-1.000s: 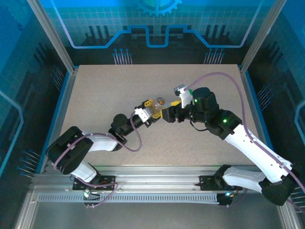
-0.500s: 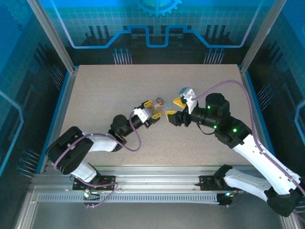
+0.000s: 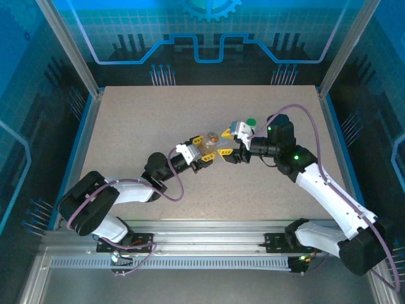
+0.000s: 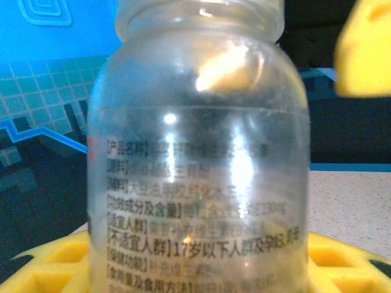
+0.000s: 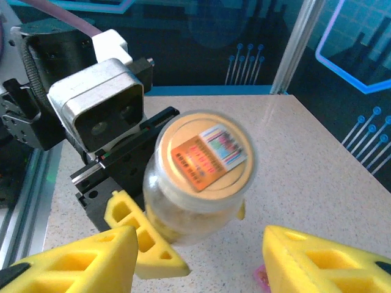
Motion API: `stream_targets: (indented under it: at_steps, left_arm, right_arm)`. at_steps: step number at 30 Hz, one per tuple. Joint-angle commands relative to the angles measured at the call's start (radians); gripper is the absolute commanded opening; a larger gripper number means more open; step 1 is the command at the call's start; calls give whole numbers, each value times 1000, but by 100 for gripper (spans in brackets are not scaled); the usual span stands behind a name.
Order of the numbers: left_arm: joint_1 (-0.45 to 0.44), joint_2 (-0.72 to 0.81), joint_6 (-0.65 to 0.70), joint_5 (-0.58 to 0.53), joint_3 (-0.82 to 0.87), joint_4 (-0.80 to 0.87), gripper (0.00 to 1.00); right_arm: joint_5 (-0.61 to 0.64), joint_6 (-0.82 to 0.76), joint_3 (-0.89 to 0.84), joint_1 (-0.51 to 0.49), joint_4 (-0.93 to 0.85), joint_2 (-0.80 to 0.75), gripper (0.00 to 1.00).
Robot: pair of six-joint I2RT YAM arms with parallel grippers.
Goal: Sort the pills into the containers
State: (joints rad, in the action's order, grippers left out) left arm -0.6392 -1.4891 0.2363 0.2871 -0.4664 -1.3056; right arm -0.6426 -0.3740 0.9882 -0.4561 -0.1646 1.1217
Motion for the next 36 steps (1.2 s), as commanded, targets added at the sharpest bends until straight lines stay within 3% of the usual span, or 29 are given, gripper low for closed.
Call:
stream_targets:
  at_steps: [1,4,12,23,30,36]
  left_arm:
    - [-5,16,-21,57,12,-14,0]
    - [-6,10,-19,73,8,-11,0]
    - [-5,-3,-12,94,2,-6,0]
    - [-4,-8,-2,112,-10,17,0]
    - [-3,-11,-1,119,-21,27,0]
    - [-3,-11,4,119,-27,35,0]
  right_arm:
    - [-152,-76,79,33,-19,31,58]
    - [-184,-103,108,35,-28,60,67]
    - [-300,-204,227,34,-186,167,68]
    - [-337,-291,334,26,-348,255,57]
    - [-329,-320,336,13,-394,262,56]
    - [-281,-296,337,-6,-387,261,44]
